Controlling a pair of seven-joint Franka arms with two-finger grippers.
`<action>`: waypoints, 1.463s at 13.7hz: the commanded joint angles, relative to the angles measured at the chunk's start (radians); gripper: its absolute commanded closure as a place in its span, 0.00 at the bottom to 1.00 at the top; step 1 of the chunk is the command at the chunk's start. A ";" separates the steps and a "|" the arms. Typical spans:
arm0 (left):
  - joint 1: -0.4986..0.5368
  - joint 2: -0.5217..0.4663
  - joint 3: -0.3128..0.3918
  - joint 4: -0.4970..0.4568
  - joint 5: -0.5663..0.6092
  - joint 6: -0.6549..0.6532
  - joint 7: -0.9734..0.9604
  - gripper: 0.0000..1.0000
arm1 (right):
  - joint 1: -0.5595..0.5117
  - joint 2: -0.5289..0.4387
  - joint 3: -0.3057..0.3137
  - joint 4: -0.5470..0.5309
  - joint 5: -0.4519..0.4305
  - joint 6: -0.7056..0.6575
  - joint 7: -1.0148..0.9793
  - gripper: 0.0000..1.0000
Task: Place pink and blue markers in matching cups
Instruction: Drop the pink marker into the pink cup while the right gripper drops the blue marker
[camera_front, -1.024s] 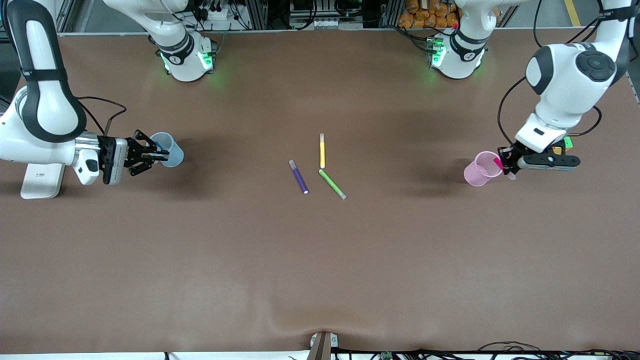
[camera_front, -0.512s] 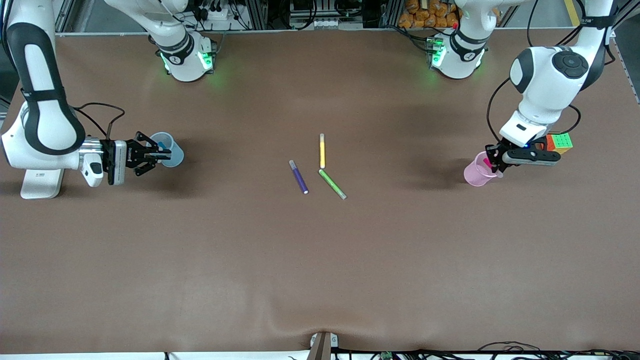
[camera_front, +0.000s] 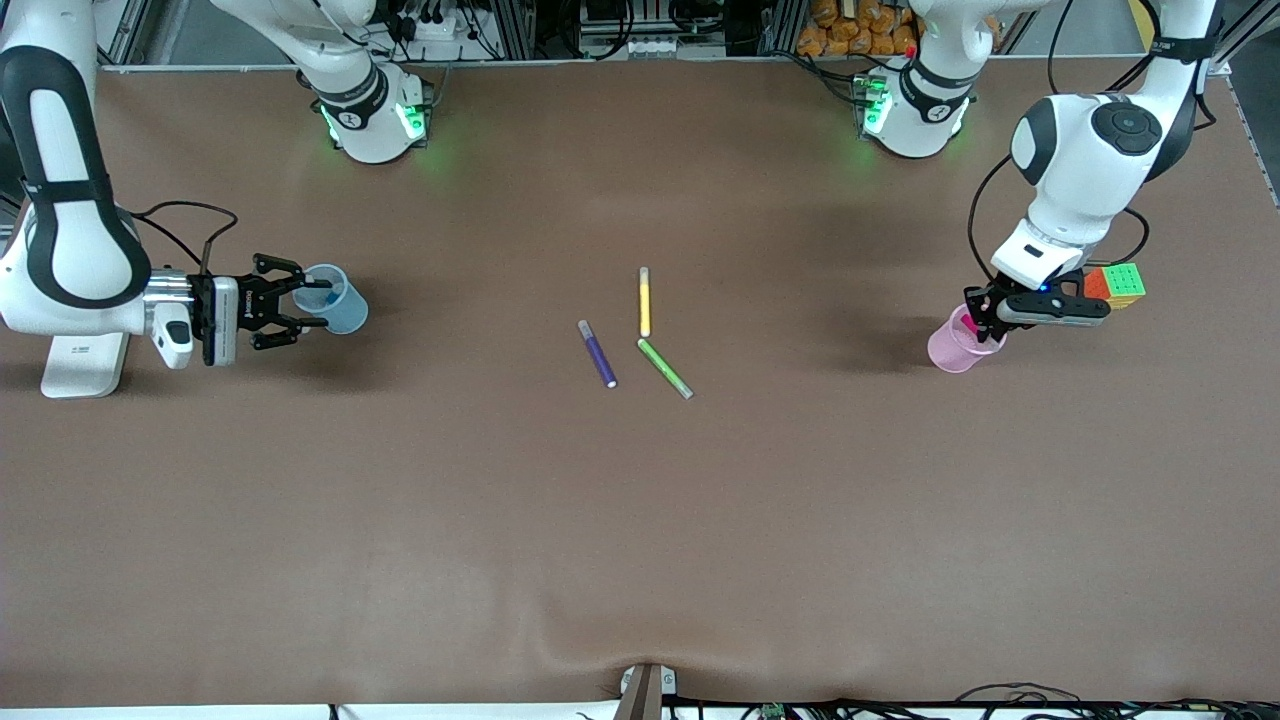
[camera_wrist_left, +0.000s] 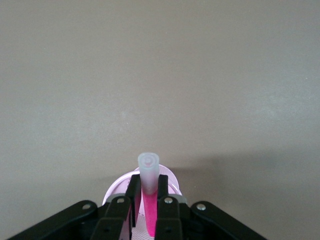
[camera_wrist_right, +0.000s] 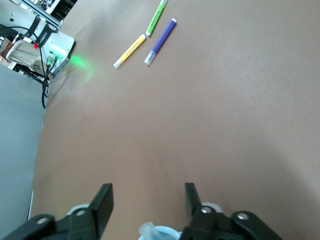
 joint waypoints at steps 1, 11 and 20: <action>0.003 0.008 -0.002 -0.010 -0.002 0.022 0.008 1.00 | -0.020 -0.001 0.013 0.076 0.018 -0.069 0.032 0.00; 0.005 0.020 -0.002 0.010 0.000 0.016 0.014 0.00 | 0.048 0.014 0.020 0.601 -0.280 -0.194 0.862 0.00; 0.008 0.006 -0.002 0.258 0.000 -0.357 0.019 0.00 | 0.100 0.083 0.022 0.980 -0.565 -0.332 1.156 0.00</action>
